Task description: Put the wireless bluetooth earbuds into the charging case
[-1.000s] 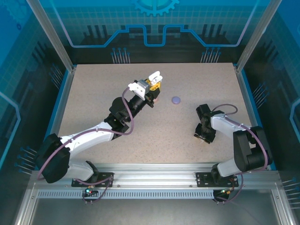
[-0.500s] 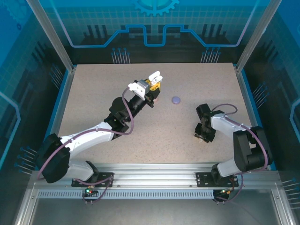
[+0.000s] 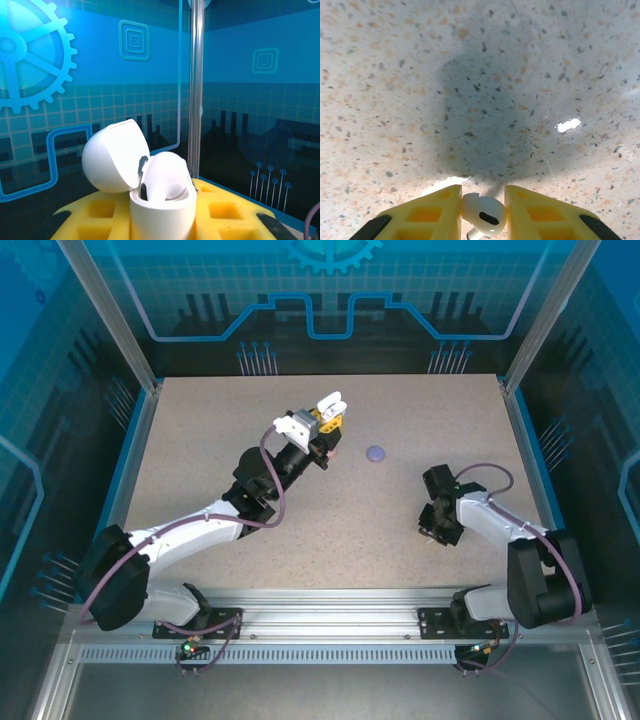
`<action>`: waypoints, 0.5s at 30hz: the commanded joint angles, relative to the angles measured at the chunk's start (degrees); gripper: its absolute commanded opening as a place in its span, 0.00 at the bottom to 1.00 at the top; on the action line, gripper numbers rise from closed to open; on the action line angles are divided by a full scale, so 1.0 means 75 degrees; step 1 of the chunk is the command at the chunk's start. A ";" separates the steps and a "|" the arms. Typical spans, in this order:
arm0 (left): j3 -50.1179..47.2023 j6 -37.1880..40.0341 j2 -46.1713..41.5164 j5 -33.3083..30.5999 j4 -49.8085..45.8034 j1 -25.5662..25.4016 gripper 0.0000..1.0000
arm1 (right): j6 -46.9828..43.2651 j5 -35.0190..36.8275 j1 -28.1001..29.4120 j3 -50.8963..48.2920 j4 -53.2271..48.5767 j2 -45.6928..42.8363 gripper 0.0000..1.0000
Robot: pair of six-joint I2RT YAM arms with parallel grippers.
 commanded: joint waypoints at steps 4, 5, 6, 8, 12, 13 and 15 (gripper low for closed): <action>0.0236 -0.0009 0.0017 -0.0084 0.0114 0.0067 0.00 | -0.0677 -0.0206 -0.0032 -0.0191 0.0788 -0.0418 0.27; 0.0228 0.0037 0.0007 -0.0078 0.0119 0.0065 0.00 | -0.0776 -0.0230 -0.0020 -0.0174 0.0883 -0.0527 0.26; 0.0201 0.0082 -0.0006 -0.0056 0.0110 0.0055 0.00 | -0.0890 -0.0243 0.0018 -0.0130 0.0980 -0.0685 0.25; 0.0157 0.0166 -0.0053 0.0004 0.0091 0.0063 0.00 | -0.1139 -0.0324 0.0100 0.0001 0.1209 -0.1048 0.25; 0.0062 0.0222 -0.0157 0.0143 0.0063 0.0060 0.00 | -0.1640 -0.0421 0.0290 0.0621 0.1510 -0.1765 0.25; 0.0039 0.0222 -0.0186 0.0182 0.0031 0.0064 0.00 | -0.1757 -0.0491 0.0314 0.0854 0.1540 -0.1870 0.26; 0.0019 0.0217 -0.0241 0.0275 -0.0033 0.0060 0.00 | -0.1972 -0.0611 0.0392 0.1311 0.1613 -0.1988 0.26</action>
